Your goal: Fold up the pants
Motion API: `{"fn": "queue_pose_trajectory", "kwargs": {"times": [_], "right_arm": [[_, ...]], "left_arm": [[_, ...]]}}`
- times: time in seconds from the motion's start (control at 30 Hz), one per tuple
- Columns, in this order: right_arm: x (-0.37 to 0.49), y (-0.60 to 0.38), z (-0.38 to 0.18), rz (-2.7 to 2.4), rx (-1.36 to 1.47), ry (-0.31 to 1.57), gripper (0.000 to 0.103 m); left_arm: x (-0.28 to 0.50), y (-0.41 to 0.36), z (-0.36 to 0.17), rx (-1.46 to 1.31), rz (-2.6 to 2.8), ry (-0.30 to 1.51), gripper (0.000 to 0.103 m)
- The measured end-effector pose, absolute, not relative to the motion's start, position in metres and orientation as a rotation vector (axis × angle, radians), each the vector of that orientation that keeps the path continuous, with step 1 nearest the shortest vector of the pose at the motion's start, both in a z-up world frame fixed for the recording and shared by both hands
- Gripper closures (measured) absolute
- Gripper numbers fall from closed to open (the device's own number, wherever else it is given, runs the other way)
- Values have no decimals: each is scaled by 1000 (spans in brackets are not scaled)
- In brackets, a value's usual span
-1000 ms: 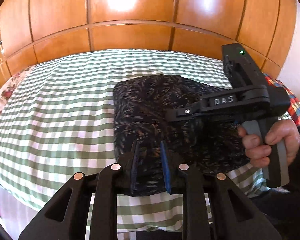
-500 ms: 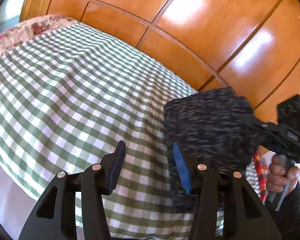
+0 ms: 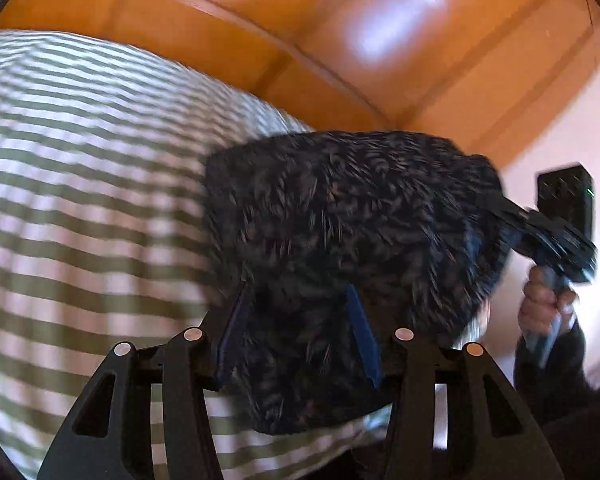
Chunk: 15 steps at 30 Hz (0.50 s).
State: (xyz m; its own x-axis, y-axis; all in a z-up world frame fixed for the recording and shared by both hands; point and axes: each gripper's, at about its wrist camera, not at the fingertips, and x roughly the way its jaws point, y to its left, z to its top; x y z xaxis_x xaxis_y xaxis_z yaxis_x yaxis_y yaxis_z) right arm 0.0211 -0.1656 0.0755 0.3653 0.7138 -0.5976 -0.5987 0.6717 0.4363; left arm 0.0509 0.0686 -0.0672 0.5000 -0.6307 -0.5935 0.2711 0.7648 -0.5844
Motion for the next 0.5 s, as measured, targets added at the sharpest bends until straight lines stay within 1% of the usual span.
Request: {"fn": "queue_pose_trajectory", "kwargs": {"times": [0.1, 0.27, 0.43, 0.5], "right_arm": [[17, -221, 45, 720, 218, 894, 82], [13, -294, -25, 506, 322, 1001, 82], [11, -326, -82, 414, 420, 1052, 82], [8, -337, -94, 433, 532, 1032, 81]], "left_arm": [[51, 36, -82, -380, -643, 972, 55], [47, 12, -87, -284, -651, 989, 55], [45, 9, -85, -271, -648, 1002, 55], [46, 6, -83, -246, -647, 995, 55]]}}
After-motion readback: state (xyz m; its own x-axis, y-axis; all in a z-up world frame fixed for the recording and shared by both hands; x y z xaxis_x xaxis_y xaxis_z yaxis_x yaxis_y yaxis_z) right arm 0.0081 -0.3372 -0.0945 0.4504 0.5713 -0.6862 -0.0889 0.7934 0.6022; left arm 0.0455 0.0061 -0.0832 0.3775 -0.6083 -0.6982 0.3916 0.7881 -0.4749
